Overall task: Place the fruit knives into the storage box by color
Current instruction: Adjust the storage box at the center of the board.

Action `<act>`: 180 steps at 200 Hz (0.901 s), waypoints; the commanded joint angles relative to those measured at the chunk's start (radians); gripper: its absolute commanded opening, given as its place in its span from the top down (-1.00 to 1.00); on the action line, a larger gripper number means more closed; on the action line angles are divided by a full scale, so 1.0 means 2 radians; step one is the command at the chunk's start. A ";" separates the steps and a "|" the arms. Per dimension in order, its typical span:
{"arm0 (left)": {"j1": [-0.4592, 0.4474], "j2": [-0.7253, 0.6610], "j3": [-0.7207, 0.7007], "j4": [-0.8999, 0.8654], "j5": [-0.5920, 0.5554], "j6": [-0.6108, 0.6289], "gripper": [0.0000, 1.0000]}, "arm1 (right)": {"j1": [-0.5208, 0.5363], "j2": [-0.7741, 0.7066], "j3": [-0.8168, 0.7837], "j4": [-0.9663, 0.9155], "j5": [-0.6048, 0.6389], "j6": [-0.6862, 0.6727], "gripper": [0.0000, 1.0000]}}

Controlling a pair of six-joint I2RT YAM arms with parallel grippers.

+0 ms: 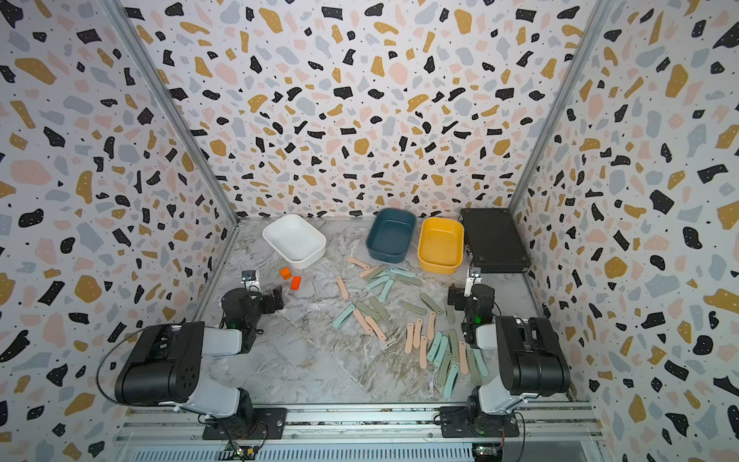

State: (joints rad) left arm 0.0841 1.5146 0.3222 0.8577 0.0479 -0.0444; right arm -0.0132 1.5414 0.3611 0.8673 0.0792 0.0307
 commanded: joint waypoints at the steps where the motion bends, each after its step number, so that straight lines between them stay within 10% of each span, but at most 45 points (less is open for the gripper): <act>1: 0.002 -0.008 -0.001 0.014 0.007 -0.001 -0.98 | 0.000 -0.013 -0.002 0.002 0.004 0.005 -0.99; 180: 0.003 -0.007 0.000 0.014 0.008 -0.001 -0.98 | 0.000 -0.013 -0.001 0.002 0.004 0.005 -0.99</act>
State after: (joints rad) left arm 0.0841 1.5146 0.3222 0.8574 0.0479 -0.0444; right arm -0.0132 1.5417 0.3611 0.8673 0.0792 0.0307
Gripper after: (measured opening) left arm 0.992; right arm 0.993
